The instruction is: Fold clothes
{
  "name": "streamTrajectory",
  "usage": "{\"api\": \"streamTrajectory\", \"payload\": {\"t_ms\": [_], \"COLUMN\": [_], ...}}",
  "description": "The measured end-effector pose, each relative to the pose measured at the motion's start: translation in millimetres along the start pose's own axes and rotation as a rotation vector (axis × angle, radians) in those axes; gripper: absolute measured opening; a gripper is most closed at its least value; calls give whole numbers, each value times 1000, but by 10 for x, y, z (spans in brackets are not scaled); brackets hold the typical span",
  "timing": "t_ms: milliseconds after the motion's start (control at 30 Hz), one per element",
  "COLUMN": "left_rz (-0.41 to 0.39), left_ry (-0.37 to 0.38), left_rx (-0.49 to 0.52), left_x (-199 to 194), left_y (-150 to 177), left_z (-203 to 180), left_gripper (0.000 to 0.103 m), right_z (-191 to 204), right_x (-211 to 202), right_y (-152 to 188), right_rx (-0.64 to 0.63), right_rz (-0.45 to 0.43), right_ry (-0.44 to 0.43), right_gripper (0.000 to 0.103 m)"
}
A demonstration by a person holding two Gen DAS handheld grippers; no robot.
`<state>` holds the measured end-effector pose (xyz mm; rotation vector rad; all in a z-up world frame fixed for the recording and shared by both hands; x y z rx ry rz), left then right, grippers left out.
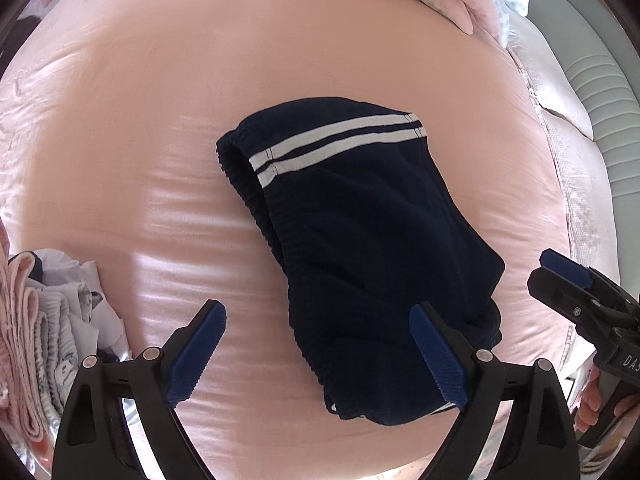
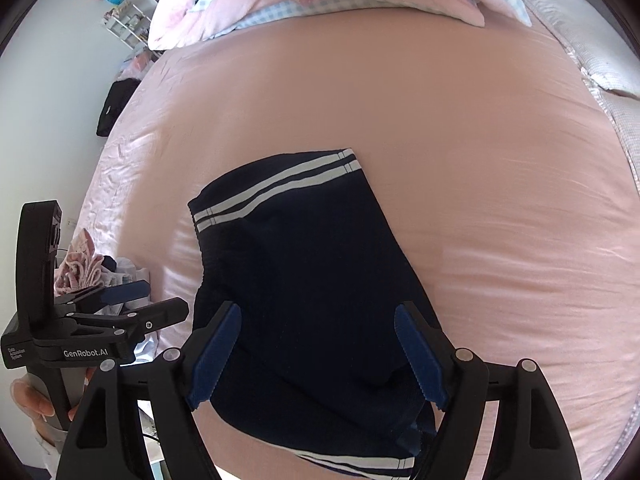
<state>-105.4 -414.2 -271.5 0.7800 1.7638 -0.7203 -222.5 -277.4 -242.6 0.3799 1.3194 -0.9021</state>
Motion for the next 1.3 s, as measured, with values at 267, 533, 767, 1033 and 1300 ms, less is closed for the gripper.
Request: {"api": "streamTrajectory", "payload": {"t_ms": [267,533,767,1033,1300], "left_rz": [-46,-126,-204,-214,-297], "left_ry": [13,96,55,68,36], "left_rx": [93,96,78,151,277], "left_x": [-93,-273,-250,-93,39], "left_y": [382,719,979,1304,1503], "left_z": [-129,-115,-28,-81,-211], "left_gripper": [94,94,94,94,93], "right_z": [31,19,-99,-309,-393], "right_x": [-155,-311,-338,-265,-223], "right_y": [430,812,1155,1573,1849], "right_rx": [17,40,68,127,54], "right_rz": [-19,-53,-86,-108,-157], "right_ry": [-15,-31,-41,-60,1], "right_gripper": [79,79,79,79,79]}}
Point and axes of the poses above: each gripper's, at about its wrist camera, not at the fingertips, and x roughly the way its jaws point, z to its left, y to its underside, the point moved 8 cm from there along x, roughly the way its jaws point, and after that the axes turned 5 degrees about y, right-handed, at the moved point
